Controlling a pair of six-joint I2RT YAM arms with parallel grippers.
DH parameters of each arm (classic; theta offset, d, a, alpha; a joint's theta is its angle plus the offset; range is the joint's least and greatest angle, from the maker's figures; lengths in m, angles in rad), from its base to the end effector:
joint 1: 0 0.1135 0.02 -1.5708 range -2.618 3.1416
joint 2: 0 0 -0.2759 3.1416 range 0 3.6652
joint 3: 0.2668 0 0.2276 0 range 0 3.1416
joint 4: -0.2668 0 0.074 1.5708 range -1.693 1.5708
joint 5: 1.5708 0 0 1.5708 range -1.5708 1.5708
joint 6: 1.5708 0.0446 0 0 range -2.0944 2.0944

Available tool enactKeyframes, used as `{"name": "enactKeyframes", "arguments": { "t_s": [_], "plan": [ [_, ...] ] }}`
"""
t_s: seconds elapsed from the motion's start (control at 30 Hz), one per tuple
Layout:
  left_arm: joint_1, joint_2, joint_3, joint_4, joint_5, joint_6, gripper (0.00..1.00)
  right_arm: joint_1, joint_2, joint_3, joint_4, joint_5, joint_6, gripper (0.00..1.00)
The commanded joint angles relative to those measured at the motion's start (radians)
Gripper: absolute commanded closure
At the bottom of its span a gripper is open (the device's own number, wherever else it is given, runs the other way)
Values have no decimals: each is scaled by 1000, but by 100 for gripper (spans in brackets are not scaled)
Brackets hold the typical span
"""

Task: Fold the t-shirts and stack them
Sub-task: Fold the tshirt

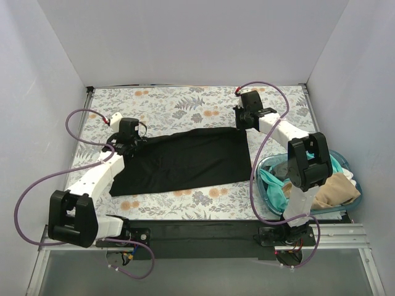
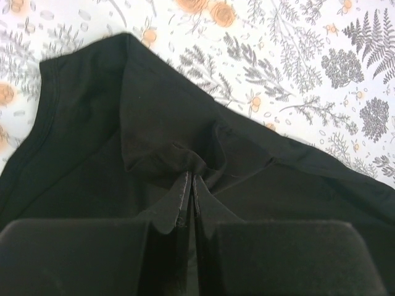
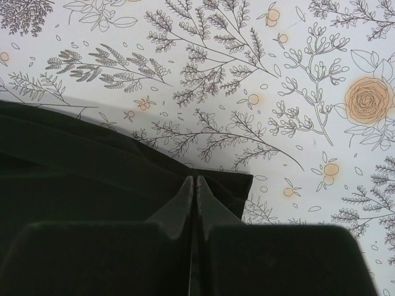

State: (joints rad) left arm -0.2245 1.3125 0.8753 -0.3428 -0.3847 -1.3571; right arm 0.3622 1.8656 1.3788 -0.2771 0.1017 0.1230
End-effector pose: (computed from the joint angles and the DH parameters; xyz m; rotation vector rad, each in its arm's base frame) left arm 0.2531 -0.0406 0.2605 -1.3922 1.8413 -0.3676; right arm 0.3829 0.1402 0.2459 -0.2280 2.3219 0.1239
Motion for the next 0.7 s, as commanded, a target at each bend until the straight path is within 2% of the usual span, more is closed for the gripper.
{"name": "enactKeyframes", "arguments": {
  "t_s": [0.0, 0.23, 0.67],
  "plan": [
    [-9, -116, -64, -4, -8, -69, 100, 1, -59, -21, 36, 7, -6, 99],
    [-18, -294, -125, -48, 26, -126, 100, 1, -82, -44, 42, -10, -8, 99],
    [-22, -455, -219, -272, 29, -275, 100, 1, -111, -89, 50, -23, -13, 99]
  ]
}}
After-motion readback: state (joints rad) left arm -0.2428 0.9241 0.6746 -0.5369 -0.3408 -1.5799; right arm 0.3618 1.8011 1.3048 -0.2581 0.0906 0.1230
